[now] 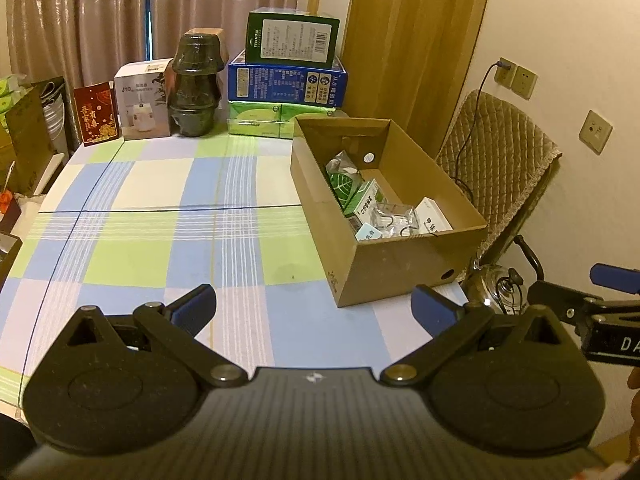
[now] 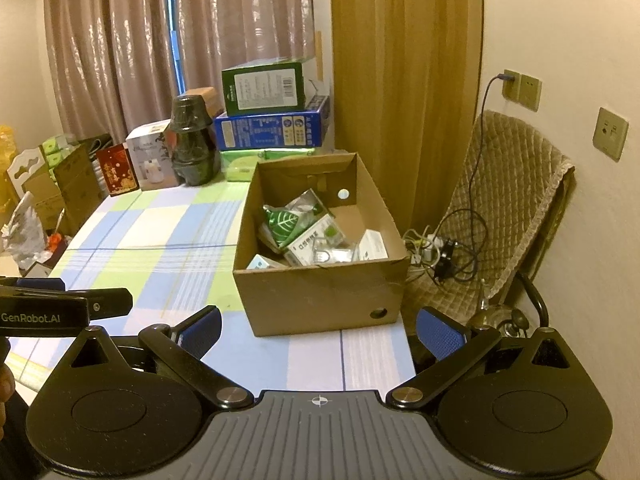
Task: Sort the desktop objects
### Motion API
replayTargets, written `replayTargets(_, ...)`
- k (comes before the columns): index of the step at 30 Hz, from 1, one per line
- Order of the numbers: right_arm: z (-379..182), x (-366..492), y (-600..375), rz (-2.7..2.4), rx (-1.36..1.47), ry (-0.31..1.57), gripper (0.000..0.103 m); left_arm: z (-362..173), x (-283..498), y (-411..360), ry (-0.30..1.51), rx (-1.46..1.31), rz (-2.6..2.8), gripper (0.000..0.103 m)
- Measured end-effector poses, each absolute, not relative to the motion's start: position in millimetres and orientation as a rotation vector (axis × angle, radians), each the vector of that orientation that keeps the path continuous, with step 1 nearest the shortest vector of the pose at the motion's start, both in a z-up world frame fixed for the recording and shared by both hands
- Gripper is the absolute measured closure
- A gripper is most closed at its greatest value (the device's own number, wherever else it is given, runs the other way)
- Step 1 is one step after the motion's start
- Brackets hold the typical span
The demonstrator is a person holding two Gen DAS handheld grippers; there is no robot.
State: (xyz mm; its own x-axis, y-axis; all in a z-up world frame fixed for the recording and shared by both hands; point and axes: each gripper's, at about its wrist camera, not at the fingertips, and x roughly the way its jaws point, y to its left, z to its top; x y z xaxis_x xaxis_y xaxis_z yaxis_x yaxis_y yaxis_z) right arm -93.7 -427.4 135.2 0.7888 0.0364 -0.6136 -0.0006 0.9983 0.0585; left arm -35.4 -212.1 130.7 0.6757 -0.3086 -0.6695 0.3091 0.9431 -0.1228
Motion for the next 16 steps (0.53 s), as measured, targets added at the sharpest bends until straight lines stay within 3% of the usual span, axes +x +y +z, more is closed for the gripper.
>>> replayTargets(16, 131.5, -97.9, -425.7, 0.015, 0.057, 0.666, 0.002, 133.2, -37.4, -211.0, 0.763, -0.020, -0.382, 0.001)
